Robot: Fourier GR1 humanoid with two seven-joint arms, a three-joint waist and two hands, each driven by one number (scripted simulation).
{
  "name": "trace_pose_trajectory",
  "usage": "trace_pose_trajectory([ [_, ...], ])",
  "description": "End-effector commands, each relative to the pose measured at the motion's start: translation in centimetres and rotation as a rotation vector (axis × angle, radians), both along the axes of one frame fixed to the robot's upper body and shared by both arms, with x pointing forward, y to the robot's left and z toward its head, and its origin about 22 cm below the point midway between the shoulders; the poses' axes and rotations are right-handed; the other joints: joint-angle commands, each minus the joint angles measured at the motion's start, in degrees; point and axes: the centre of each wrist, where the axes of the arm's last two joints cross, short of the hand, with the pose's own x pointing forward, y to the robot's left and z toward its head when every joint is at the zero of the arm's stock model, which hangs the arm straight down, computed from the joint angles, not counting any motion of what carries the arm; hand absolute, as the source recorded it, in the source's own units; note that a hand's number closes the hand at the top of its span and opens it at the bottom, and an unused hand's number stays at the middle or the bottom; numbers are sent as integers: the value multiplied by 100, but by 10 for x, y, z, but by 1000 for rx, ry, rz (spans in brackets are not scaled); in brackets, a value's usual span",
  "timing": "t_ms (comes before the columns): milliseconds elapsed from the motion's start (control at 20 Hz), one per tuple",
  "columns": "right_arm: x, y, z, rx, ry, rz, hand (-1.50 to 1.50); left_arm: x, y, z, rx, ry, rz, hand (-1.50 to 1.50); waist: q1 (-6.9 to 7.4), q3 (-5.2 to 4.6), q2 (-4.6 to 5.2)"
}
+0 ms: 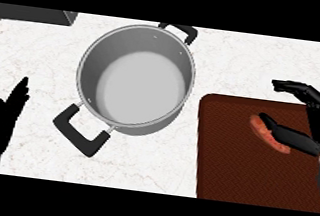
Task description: Pick the sweet potato from the tray and place it in the pot
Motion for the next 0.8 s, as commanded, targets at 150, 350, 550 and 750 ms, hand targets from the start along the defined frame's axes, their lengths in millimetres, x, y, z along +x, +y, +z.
trace_pose_trajectory([
  [150,-29,-35,-7,-147,-155,18,-150,13,1,9,15,118,36,0,32,0,4],
  [350,-43,-50,40,-383,-81,60,-150,25,-7,32,28,102,39,0,-50,-6,-32],
  [550,-48,-74,87,-630,-1,-8,-150,19,18,27,30,119,55,0,-53,-19,-34],
  [750,-50,-67,116,-813,112,29,-150,14,6,18,23,119,40,0,21,-17,-20],
])
